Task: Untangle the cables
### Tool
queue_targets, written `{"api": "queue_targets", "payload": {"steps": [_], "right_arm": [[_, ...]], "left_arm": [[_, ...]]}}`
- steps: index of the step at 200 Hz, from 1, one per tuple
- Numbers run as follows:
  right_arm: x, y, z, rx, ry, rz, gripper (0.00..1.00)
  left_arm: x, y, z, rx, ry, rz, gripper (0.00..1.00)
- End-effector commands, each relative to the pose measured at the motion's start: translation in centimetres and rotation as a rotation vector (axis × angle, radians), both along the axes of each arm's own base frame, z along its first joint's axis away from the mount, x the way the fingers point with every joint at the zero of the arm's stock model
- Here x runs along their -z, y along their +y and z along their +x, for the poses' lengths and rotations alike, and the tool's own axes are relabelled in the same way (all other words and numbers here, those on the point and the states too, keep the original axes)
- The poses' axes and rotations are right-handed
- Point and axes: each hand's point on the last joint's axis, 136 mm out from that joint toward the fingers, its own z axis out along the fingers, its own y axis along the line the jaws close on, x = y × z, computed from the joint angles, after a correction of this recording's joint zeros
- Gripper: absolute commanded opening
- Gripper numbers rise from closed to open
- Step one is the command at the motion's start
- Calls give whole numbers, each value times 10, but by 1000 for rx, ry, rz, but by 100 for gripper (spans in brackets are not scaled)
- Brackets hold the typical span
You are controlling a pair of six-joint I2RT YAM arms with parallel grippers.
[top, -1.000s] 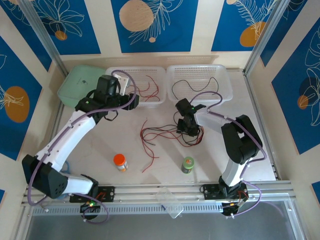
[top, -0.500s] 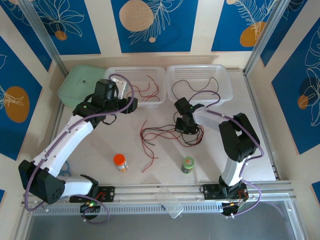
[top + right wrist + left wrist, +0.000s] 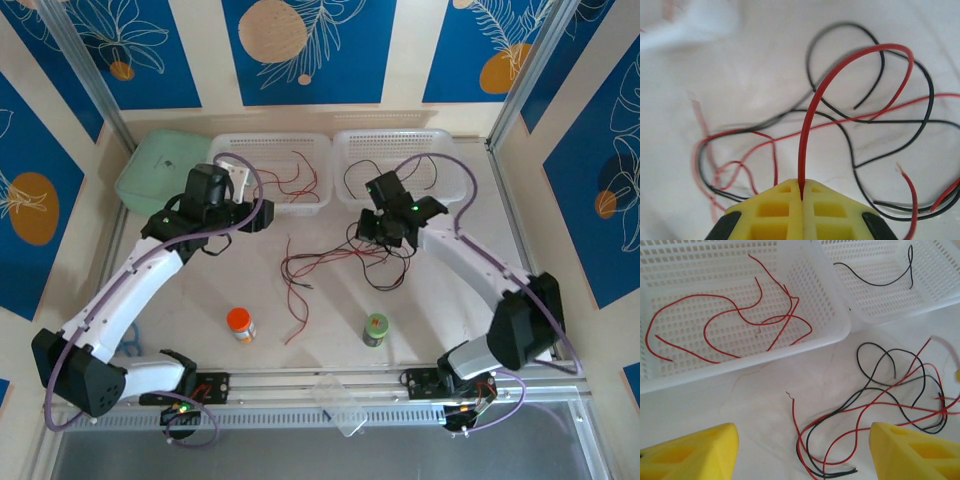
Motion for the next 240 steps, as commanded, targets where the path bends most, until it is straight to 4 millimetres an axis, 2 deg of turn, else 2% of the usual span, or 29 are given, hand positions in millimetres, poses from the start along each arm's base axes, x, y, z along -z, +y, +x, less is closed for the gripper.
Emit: {"api": "queue_targets", "payload": {"steps": [1,80,118,167,197,219,240], "right_arm": [[-43,-3,-11,-46,-67,14,0],[-208,1,-22,-166,-394,149,0],[-269,6,-29,-221,-518,205,0],[-329,12,-30,-270,-644,247,0],[-357,20,-27,-303,-703,280,0],[-366,28,-17,-317,-729,290,0],[-366,40,2,-330,-749,291,0]], "left_arm": [[4,-5,-10,10,30,-41,69],[11,-21,-22,60,51,-64,68],[15,-30,-27,85,59,-56,68],[18,-34,-31,96,67,-45,68],[19,-34,-33,95,67,-37,68],[18,-32,-36,91,63,-29,68],[16,-28,-42,85,64,-10,68]]}}
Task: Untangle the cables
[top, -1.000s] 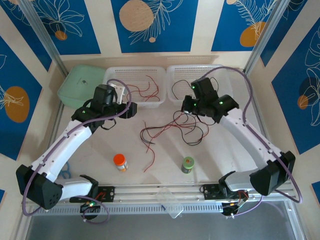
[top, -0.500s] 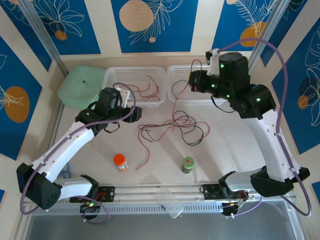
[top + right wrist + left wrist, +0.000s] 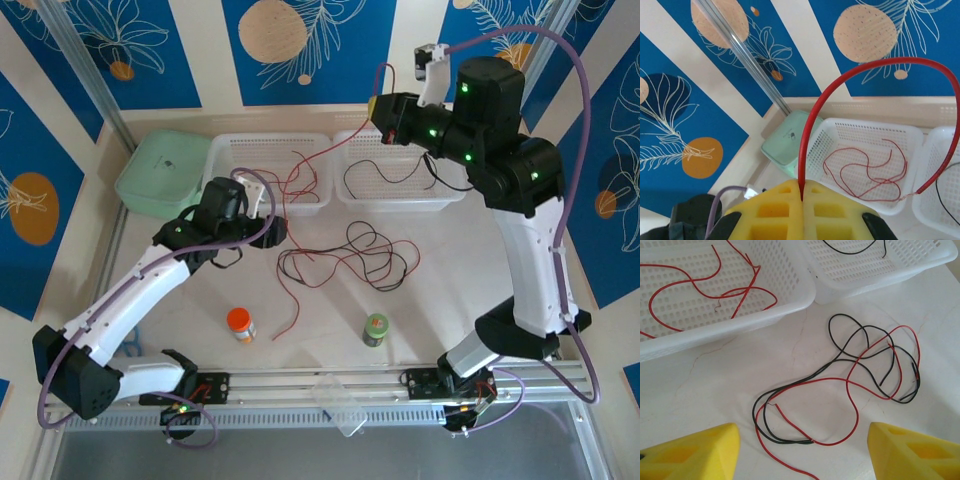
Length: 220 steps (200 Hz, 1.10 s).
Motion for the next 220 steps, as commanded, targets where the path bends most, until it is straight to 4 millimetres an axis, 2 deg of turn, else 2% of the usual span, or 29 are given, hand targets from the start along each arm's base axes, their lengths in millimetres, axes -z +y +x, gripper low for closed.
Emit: {"api": "queue_targets", "payload": {"steps": [1,60,93,144,195,207,220], "right_arm": [[1,15,13,-45,-24,-16,0],[15,54,81,-72,-73,-45,0],[40,80,118,-108,-83,-67,0],[104,121,171,-137,-75,-147,0],[192,152,212,-124,36,-206,0],[204,155,217,-121,59,-208,0],[205,155,219,-111,63,-203,0]], "left_arm": [[-5,6,-12,-17,-2,10,68],[-12,44,-40,-88,-6,111,68],[-17,60,-53,-117,-14,130,68],[-19,70,-61,-135,-16,142,68],[-18,71,-63,-138,-9,144,68],[-19,72,-63,-138,-10,146,68],[-20,72,-63,-138,-12,149,68]]}}
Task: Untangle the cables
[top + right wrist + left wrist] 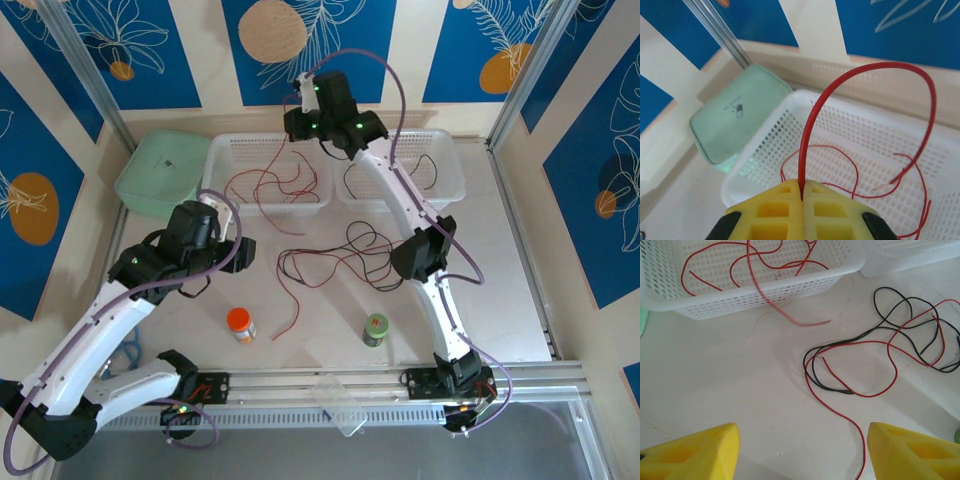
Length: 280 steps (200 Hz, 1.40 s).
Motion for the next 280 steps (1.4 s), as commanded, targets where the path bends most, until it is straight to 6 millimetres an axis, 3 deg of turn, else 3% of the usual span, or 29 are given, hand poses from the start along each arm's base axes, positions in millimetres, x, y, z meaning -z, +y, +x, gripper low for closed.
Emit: {"api": "queue_targets", "payload": {"steps": [1,23,61,85,109,136,161,183,240,280], "right_arm": [[-21,2,4,17,-60,35,0],[-41,-2,4,35,-90,69,0],[-114,-17,-15,55,-191,177,0],[-149,-28,-27,73,-243,227,0],[-165,-33,-31,85,-279,250,0],[-164,-38,-22,117,-285,258,0],[-152,-39,-10,136,-261,263,0],[-130,-35,4,148,-236,240,0],[-37,-18,41,170,-109,142,0],[35,11,32,109,23,53,0]], "left_arm": [[-4,4,-5,-15,0,2,68],[-4,6,-5,-19,-2,6,68],[-2,4,-4,-18,5,4,68],[-1,1,-3,-12,10,-7,68],[-1,-1,-4,-8,14,-21,68],[-2,-2,-5,-8,14,-31,68],[-3,-1,-7,-10,12,-39,68],[-5,1,-9,-13,7,-44,68],[-9,3,-13,-15,1,-57,68],[-8,4,-13,-19,2,-51,68]]}}
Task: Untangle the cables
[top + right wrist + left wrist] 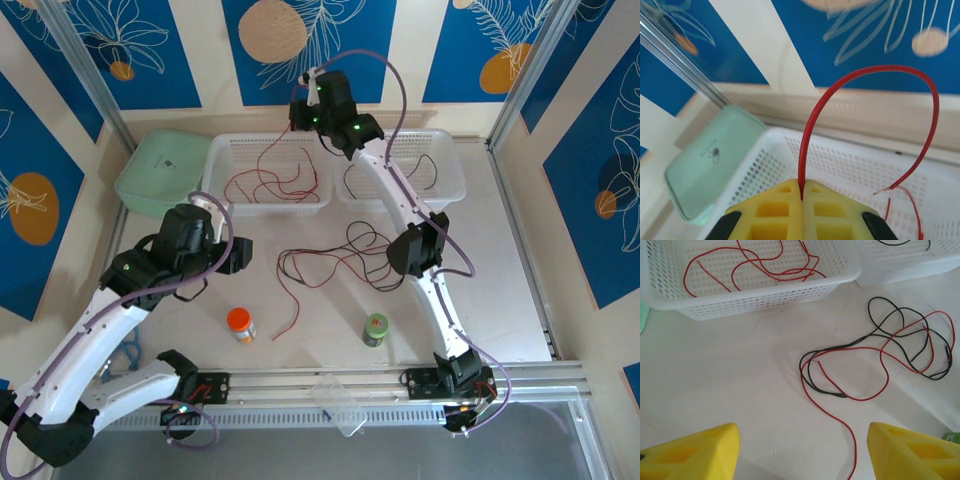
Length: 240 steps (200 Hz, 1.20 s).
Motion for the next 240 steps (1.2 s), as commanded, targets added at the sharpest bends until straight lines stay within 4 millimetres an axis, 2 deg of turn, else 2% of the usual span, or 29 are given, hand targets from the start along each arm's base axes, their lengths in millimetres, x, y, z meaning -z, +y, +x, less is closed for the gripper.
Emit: {"api": "queue_targets", "payload": {"steps": [1,25,51,100,131,148,180,211,240], "right_arm": [[28,22,-14,-46,63,-31,0],[63,40,-27,-81,124,-83,0],[98,48,-37,-82,209,-114,0],[168,41,-49,-26,442,-136,0],[196,34,-58,-19,564,-136,2],[199,32,-61,-26,583,-142,9],[188,30,-64,-45,564,-155,29],[164,27,-66,-54,511,-173,49],[136,20,-70,-52,461,-193,58]], "left_arm": [[2,0,-7,8,16,-4,68],[3,-2,-5,12,21,-6,68],[4,-3,-5,15,23,-8,68],[2,-4,-5,20,22,-14,68],[4,-9,-4,29,34,-26,68],[6,-13,-3,37,43,-31,68],[10,-21,-1,55,57,-28,68],[18,-29,0,71,80,-17,68],[32,-37,1,86,120,-5,68]]}}
